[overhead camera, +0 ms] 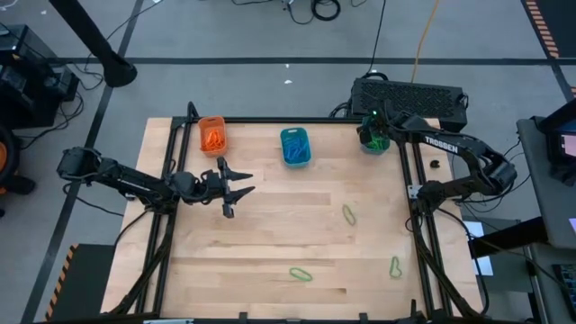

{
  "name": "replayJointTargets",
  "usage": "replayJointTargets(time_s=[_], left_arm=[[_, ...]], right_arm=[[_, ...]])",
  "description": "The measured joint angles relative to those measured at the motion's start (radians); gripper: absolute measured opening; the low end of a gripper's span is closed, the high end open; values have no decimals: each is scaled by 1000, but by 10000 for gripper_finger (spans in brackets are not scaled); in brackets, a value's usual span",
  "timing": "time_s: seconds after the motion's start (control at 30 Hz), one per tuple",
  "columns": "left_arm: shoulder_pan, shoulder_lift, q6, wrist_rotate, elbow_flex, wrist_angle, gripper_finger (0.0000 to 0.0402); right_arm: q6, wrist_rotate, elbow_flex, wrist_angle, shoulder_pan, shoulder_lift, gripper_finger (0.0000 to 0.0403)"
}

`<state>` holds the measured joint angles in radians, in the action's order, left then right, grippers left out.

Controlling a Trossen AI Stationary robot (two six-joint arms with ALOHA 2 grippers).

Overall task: Sort rubber bands into baskets
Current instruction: Put the green rubber band into the dark blue bin

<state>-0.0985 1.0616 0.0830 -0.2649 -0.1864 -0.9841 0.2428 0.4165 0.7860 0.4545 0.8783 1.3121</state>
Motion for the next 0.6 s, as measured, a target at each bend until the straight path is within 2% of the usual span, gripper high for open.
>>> replayJointTargets(time_s=[0.23, 0.37, 0.47, 0.6], left_arm=[[0, 0, 0, 0, 0, 0, 185], [0, 0, 0, 0, 0, 0, 185], [0, 0, 0, 0, 0, 0, 185], [0, 0, 0, 0, 0, 0, 185]], right_arm=[[0, -10, 0, -1, 0, 0, 138], [0, -59, 0, -3, 0, 0, 160], [-13, -148, 1, -15, -7, 0, 169], [-22, -355, 12, -18, -46, 0, 171]])
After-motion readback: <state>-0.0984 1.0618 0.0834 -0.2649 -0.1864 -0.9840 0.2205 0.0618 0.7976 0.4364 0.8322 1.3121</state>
